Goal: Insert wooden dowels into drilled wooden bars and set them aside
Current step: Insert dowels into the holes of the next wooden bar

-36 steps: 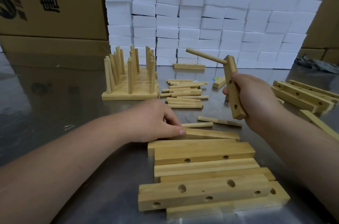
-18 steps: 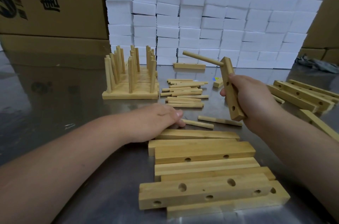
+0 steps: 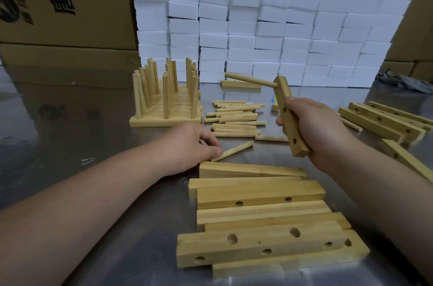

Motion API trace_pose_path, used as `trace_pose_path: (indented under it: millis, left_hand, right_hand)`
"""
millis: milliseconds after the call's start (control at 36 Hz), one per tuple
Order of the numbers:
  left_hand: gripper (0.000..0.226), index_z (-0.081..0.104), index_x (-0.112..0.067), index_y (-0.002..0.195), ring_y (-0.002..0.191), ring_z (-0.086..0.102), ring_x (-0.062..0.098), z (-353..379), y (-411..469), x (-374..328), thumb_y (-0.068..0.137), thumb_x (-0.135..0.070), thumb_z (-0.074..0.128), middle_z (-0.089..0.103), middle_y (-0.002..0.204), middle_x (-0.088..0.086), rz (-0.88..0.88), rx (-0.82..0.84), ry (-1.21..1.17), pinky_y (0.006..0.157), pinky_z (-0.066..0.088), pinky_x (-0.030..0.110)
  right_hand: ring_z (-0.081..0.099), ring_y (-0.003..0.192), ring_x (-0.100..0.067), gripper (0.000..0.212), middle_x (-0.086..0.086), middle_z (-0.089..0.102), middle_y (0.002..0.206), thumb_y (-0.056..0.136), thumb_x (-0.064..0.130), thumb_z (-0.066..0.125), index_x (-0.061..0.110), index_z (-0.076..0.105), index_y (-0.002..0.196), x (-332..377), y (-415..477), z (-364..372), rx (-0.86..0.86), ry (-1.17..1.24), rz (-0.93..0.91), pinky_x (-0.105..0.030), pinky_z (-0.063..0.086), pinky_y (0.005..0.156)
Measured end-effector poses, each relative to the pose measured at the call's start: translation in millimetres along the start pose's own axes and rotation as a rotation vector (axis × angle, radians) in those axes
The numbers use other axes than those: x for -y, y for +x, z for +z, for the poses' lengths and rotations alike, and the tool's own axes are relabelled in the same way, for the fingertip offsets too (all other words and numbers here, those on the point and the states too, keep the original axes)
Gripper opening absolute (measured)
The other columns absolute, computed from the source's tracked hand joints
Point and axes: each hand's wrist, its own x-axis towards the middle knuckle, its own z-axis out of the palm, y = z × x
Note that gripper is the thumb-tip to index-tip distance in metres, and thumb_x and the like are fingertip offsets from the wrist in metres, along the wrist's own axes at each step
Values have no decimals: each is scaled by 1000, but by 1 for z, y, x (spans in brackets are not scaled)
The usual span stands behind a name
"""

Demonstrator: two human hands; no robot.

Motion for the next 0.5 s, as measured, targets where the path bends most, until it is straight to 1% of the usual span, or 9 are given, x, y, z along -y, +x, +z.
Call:
trace_pose_path:
  millis: [28,83,167,250,333,389,444,500]
  left_hand:
    - [4,68,-38,80,88,57,6,0,0,0,82,-35,66,64,93,-14,1,28,5,80,49,27]
    - [5,68,-42,79,89,56,3,-1,-1,-1,81,-38,67,63,94,-17,-4,63,14,76,45,24]
    - [4,69,-42,74,86,56,1,-4,-2,-4,77,-40,70,65,88,-20,-28,87,4,67,42,17]
    - [5,70,-40,72,80,57,0,-4,-2,-6,75,-37,73,65,80,-20,-28,94,16,62,40,16]
    - [5,72,-34,72,76,59,3,-1,-2,-4,77,-34,72,67,77,-14,-33,28,28,60,46,18]
    - [7,71,-30,75,72,59,0,0,-2,-3,81,-30,67,67,77,-11,-10,-57,-46,61,47,16]
    - [8,69,-26,80,61,56,-6,-2,-2,-3,86,-24,63,66,74,-9,29,-167,-202,58,45,11]
    - [8,66,-20,84,56,55,-3,-4,-3,-7,88,-18,59,67,70,-5,58,-253,-330,61,46,12]
  right_hand:
    - [53,69,-15,21,12,63,53,96,34,45,22,62,91,1,-1,0,5,0,-1,-31,39,65]
    - [52,68,-15,21,11,63,53,96,33,45,22,61,88,2,-2,1,11,4,-1,-31,39,64]
    - [53,68,-15,20,11,63,53,96,32,45,23,61,88,3,-3,2,10,8,5,-31,40,64]
    - [53,70,-15,19,10,64,54,96,30,44,23,61,91,4,-5,4,14,19,24,-31,40,64]
    - [54,70,-16,21,9,66,54,96,25,41,25,58,82,7,-6,4,24,59,57,-32,42,65]
    - [56,67,-14,23,7,67,55,96,23,40,27,56,81,9,-7,3,35,109,87,-30,44,62]
    - [57,61,-11,20,5,68,56,97,22,38,27,56,90,10,-8,3,52,168,118,-28,44,55]
    - [59,56,-8,21,4,68,58,98,22,37,26,55,108,11,-9,3,73,197,132,-27,44,52]
